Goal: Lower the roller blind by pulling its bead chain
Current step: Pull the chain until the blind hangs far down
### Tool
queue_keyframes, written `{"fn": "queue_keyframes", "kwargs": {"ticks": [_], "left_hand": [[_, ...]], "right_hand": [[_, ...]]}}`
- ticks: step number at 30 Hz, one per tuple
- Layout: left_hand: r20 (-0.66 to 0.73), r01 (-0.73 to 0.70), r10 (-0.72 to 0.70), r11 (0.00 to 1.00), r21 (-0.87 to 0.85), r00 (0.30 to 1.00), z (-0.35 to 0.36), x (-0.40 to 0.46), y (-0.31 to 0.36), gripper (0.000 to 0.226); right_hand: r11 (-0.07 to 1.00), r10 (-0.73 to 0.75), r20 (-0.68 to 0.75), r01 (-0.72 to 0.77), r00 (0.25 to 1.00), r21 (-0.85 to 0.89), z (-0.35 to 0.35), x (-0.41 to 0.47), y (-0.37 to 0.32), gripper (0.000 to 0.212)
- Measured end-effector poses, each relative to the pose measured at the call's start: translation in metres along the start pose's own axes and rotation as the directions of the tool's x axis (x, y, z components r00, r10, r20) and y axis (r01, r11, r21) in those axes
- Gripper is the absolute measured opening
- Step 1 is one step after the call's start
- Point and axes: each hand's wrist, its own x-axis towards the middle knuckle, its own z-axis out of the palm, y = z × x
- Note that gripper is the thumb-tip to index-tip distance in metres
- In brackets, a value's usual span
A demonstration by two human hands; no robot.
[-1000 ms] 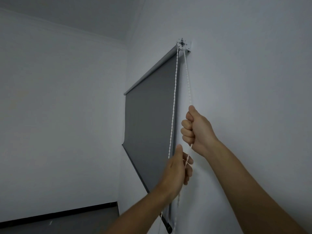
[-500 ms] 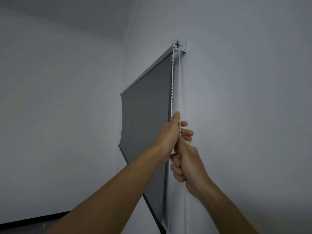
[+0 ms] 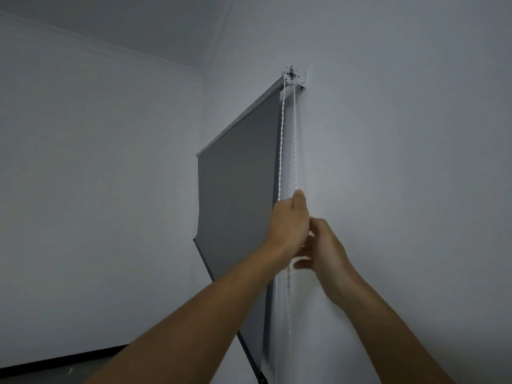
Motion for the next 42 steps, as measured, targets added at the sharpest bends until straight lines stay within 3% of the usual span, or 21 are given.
{"fn": "queue_keyframes", "kwargs": {"ticks": [4, 9, 17, 29, 42], "left_hand": [[0.08, -0.094, 0.092, 0.995, 0.02, 0.993, -0.001, -0.016, -0.021, 0.049], [0.08, -0.151, 0.145, 0.987, 0.062, 0.986, -0.007, -0.028, -0.04, 0.054], [0.082, -0.189, 0.181, 0.975, 0.115, 0.98, -0.004, -0.039, -0.055, 0.051], [0.159, -0.162, 0.131, 0.966, 0.201, 0.979, 0.002, -0.057, -0.108, 0.054], [0.219, -0.078, 0.032, 0.975, 0.207, 0.975, 0.006, -0.072, -0.135, 0.05]], "right_hand": [[0.991, 0.012, 0.05, -0.019, 0.999, 0.135, 0.0, 0.019, -0.023, 0.043], [0.989, -0.033, 0.134, 0.012, 0.99, 0.149, 0.001, 0.039, -0.048, 0.043], [0.988, -0.14, 0.044, 0.136, 0.989, 0.075, 0.02, 0.046, -0.034, 0.032], [0.964, -0.25, -0.005, 0.248, 0.968, -0.091, 0.012, 0.041, 0.026, 0.042], [0.968, -0.206, -0.015, 0.202, 0.978, -0.148, 0.005, 0.037, 0.06, 0.044]]}}
